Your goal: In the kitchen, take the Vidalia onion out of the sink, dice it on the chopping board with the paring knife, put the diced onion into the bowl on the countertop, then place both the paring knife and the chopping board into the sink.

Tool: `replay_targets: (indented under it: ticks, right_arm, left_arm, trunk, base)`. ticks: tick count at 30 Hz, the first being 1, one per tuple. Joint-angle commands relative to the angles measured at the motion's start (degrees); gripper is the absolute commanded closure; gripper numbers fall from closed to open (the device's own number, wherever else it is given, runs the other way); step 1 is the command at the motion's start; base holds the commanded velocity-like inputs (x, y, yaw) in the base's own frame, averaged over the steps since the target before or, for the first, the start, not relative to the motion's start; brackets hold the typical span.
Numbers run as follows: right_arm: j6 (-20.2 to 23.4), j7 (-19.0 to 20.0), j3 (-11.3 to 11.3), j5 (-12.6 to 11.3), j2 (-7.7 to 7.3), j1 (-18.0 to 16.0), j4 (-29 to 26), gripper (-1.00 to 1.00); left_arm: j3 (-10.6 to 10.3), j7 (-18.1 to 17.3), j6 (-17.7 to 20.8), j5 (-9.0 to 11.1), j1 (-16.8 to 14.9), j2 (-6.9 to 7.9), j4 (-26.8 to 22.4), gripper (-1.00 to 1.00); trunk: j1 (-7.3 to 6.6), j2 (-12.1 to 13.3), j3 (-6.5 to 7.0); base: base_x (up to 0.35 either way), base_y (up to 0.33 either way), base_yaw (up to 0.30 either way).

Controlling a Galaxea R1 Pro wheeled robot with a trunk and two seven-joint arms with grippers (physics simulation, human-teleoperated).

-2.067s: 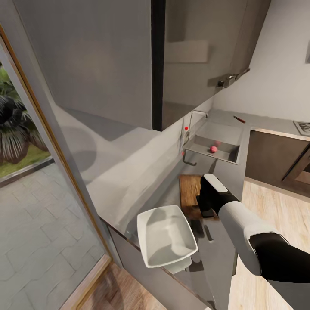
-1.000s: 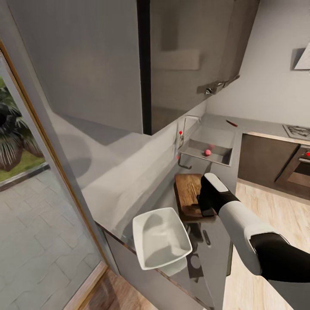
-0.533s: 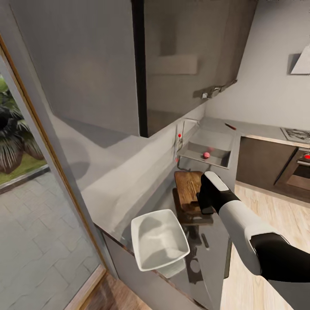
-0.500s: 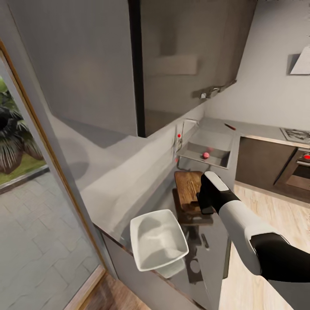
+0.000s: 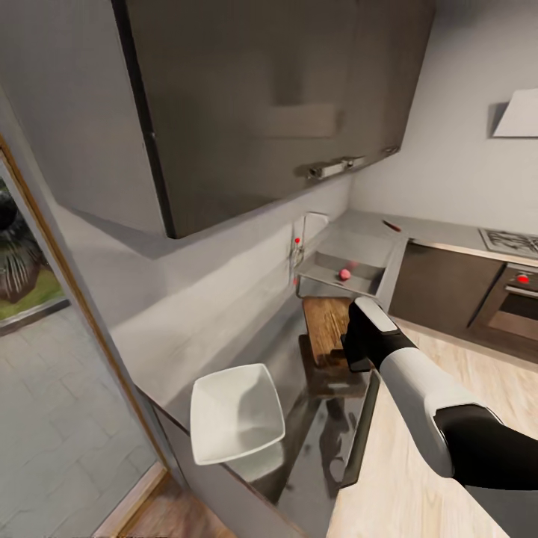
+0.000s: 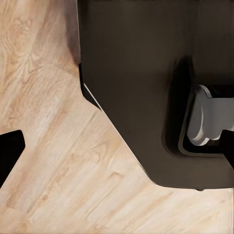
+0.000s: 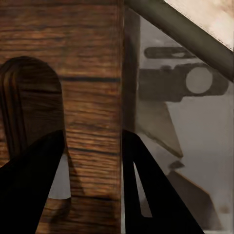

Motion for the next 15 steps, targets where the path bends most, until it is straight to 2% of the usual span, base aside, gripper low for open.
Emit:
replay_targets:
  ticks: [1,15]
  right_arm:
    - [-0.6,-0.1,0.4,-0.5,-0.09,0.0,0.0,1.0]
    - [-0.6,-0.1,0.5,-0.5,-0.09,0.0,-0.1,1.0]
  left_arm:
    - [0.0,0.0,-0.1,0.0,0.0,0.0,0.0,-1.0]
    - [0.0,0.0,-0.1,0.0,0.0,0.04,0.0,-1.0]
  trunk:
    - [0.03,-0.1,-0.03]
    - [0.03,-0.1,0.91]
  base:
    - [0.0,-0.311,0.197]
    - [0.0,-0.311,0.219]
